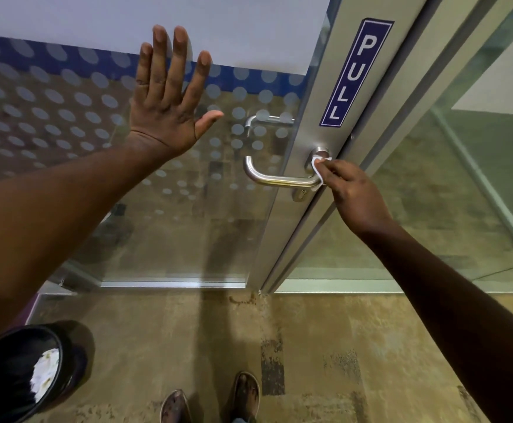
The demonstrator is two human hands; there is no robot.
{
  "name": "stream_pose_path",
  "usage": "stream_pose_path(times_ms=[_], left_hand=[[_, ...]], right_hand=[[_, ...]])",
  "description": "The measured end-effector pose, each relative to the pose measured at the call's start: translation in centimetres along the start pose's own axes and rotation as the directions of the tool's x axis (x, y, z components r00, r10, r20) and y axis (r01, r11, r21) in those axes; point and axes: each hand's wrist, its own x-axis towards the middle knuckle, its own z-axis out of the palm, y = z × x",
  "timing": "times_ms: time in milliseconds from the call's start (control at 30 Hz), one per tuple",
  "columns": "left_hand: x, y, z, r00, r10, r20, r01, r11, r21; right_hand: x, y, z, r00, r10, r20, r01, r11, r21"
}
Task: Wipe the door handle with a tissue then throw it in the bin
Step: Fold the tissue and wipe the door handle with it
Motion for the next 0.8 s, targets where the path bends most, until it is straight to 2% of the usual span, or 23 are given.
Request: stream_pose_path(times_ms=[100,167,233,433,533,667,800], left_hand=[[-0.4,-0.2,0.0,1.0,-0.006,0.014,0.005,1.0,0.002],[-0.6,-0.3,-0.2,1.0,-0.01,0.014,0.01,1.0,-0.002],[-0.6,-0.2,-0.3,1.0,-0.023,0.014,0.023,1.0,-0.021],[-0.4,0.1,-0.8,0.999,-0.036,0.038,0.038,0.997,-0.061],[-0.6,-0.3,-0.9,0.999,-0.029,0.032,0.03,0.998,-0.052],[-1.0,-0.6,-0.8,0.999,-0.021,0.041,0.023,0.999,-0.048],[-0.7,-0.1,-0.8,0.999,-0.023,0.039,0.026,0.997,-0.067]], right_hand=[[0.1,-0.4,0.2,0.999,0.044,0.012,-0.045,0.997,0.057],[0.1,-1.1,0.3,0.988,0.147,0.048,-0.154,0.962,0.226],[0.2,-1.7,0.2,0.972,0.234,0.02,-0.227,0.912,0.342],[-0.4,-4.2,-0.5,0.905,0.425,-0.035,-0.361,0.806,0.468],[-0.4,-5.5,-1.1,0.897,0.438,-0.053,-0.343,0.768,0.541],[-0.6,-6.6,-1.7,0.931,0.347,-0.113,-0.25,0.832,0.496],[-0.6,-5.4,-2.5,0.92,0.376,-0.111,-0.281,0.83,0.481]])
